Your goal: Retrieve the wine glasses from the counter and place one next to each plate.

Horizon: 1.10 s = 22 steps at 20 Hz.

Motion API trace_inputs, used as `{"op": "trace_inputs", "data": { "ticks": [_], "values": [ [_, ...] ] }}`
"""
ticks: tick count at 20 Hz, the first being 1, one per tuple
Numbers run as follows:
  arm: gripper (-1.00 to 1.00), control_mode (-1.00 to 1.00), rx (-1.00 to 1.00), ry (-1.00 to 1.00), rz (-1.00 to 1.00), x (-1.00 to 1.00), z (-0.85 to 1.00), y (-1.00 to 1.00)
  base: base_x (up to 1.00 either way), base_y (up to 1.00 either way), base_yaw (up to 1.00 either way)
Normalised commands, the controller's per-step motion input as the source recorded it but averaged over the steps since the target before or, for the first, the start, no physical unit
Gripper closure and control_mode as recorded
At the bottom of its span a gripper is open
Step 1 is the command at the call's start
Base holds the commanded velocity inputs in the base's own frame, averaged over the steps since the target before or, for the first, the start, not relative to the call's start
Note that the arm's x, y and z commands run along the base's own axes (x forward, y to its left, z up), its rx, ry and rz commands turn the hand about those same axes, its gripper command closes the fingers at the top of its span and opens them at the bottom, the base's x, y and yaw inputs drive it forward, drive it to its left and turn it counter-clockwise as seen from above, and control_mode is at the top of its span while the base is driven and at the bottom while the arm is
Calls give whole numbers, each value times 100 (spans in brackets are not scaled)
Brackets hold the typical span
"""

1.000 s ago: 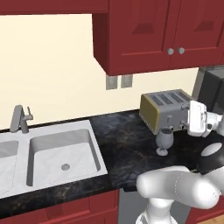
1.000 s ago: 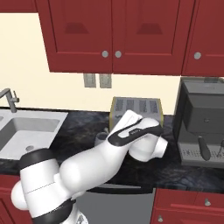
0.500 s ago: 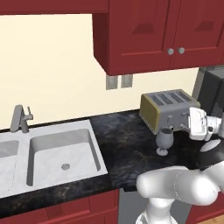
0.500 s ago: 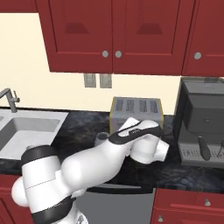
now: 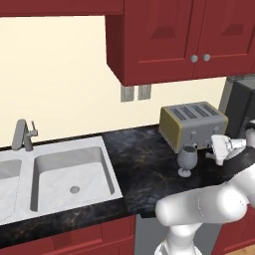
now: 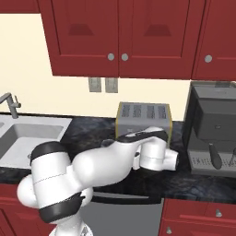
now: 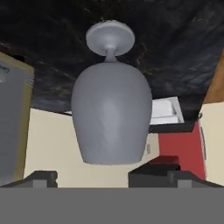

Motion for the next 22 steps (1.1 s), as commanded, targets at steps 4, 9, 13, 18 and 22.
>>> {"op": "trace_inputs", "data": {
  "ticks": [4, 9, 13, 18, 22],
  "values": [
    [-100, -100, -7, 33, 0, 3, -40, -6, 0, 0, 0],
    [-100, -100, -3, 12, 0, 0, -22, -1, 0, 0, 0],
    [-100, -100, 0, -8, 1, -1, -11, 0, 0, 0, 0],
    [-100, -100, 0, -12, 6, -12, -16, 0, 0, 0, 0],
    [-100, -100, 0, -6, 5, -5, -21, 0, 0, 0, 0]
  ]
}}
